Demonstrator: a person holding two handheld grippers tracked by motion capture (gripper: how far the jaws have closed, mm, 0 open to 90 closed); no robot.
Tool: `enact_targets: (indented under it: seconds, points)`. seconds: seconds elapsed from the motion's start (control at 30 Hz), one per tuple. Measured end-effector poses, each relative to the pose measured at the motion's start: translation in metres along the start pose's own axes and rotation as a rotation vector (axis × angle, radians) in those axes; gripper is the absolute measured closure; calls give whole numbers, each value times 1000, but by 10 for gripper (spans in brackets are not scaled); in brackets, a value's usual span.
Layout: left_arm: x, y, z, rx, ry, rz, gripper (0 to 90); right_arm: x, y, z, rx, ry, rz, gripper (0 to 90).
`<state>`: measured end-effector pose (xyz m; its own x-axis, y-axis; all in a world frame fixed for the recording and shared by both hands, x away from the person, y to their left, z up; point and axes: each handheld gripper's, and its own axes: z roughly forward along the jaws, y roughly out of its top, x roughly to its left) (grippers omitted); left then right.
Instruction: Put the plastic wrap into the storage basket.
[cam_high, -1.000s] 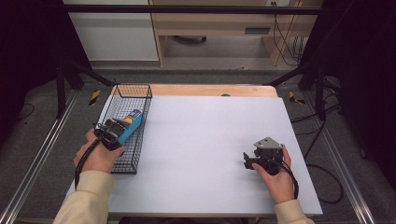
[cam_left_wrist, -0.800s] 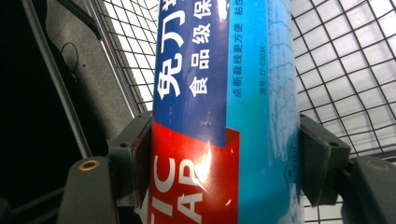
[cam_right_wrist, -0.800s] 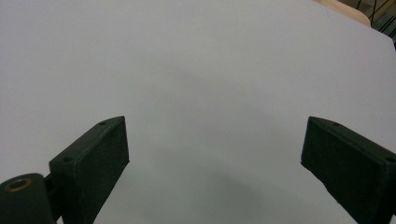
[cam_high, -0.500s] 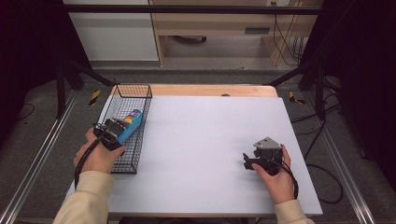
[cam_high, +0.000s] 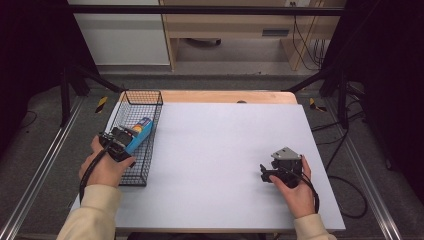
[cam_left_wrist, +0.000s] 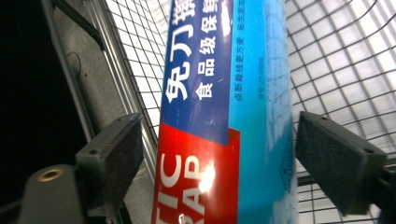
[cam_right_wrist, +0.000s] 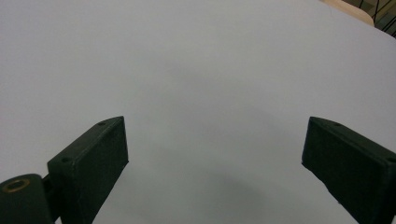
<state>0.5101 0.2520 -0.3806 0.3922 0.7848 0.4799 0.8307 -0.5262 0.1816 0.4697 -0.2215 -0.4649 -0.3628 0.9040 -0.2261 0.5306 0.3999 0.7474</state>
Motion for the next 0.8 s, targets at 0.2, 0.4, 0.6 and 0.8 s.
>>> enact_targets:
  seconds: [0.2,0.4,0.6,0.8]
  points:
    - [1,-5,-12,-52,-11,-10,136,0,0,0,1,-2,-6,72]
    - [1,-8,-34,-153,6,-12,121,0,0,0,1,-6,-9,66]
    - [-5,-8,-55,-296,-56,-1,89,0,1,-2,-19,-12,-5,57]
    - [-24,1,-67,-419,-114,40,71,-1,1,-6,-43,-20,-5,51]
